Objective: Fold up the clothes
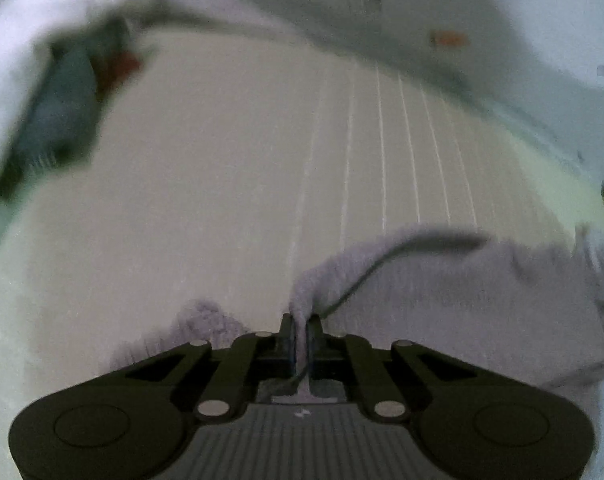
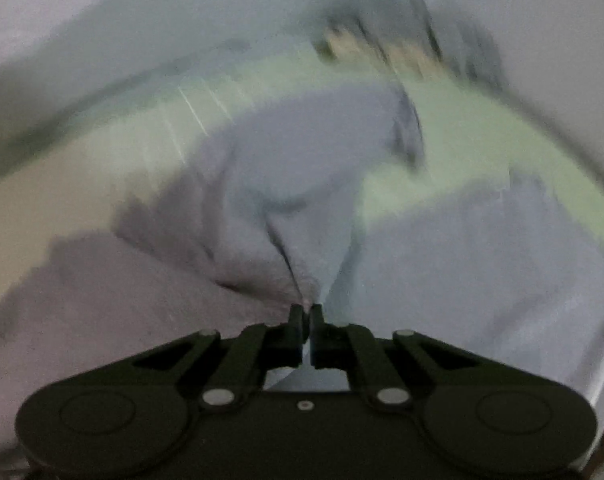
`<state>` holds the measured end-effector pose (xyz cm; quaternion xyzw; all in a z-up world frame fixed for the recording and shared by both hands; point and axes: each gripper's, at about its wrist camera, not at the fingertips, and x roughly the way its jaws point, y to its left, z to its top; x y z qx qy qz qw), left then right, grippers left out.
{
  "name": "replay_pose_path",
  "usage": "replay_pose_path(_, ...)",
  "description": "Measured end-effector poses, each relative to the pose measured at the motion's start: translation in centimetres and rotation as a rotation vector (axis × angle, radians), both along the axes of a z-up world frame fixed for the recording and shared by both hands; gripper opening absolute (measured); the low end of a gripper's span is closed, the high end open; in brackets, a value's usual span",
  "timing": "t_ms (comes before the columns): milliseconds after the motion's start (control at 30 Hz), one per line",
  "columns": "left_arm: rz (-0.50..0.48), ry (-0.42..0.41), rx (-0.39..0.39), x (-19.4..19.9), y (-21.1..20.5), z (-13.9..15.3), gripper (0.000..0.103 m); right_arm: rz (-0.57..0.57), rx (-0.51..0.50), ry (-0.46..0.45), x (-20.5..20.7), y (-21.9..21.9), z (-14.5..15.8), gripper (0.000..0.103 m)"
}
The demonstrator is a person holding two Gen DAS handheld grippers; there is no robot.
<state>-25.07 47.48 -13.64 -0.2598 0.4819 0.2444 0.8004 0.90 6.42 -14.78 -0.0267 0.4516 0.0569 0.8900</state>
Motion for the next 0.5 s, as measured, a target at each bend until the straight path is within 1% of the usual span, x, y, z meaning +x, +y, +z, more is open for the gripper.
replay_pose_path(67, -0.021, -0.001, 0.002, -0.1, -0.4, 0.1, 0.014, -0.017, 0.007, 0.026, -0.1, -0.5, -1.1, 0.005)
replay_pose_path(100, -0.032, -0.003, 0.004, -0.2, -0.6, 0.2, 0.019, 0.016, -0.032, 0.017, 0.0, 0.2, -1.2, 0.005)
replay_pose_path(133, -0.014, -0.030, -0.004, -0.4, -0.2, 0.6, 0.022, 0.048, -0.073, 0.008, 0.1, 0.9, -1.1, 0.006)
replay_pose_path(167, 0.005, -0.058, -0.014, -0.7, 0.2, 1.0, 0.026, 0.060, -0.088, 0.004, 0.2, 1.2, -1.1, 0.007)
replay_pose_path(333, 0.140, -0.197, -0.074, -1.1, 3.2, 2.2, 0.038, 0.117, -0.161, -0.018, 0.4, 2.2, -1.2, 0.007)
replay_pose_path(400, 0.160, -0.225, -0.117, -0.3, 4.1, 1.6, 0.050, 0.127, -0.174, -0.018, 0.5, 2.3, -1.1, 0.008)
replay_pose_path(433, 0.170, -0.239, -0.139, 0.1, 4.5, 1.3, 0.053, 0.127, -0.175, -0.015, 0.4, 2.1, -1.1, 0.008)
replay_pose_path(500, 0.139, -0.237, -0.159, 1.4, 4.8, 0.3, 0.066, 0.124, -0.176, -0.012, 0.5, 2.3, -1.0, 0.008)
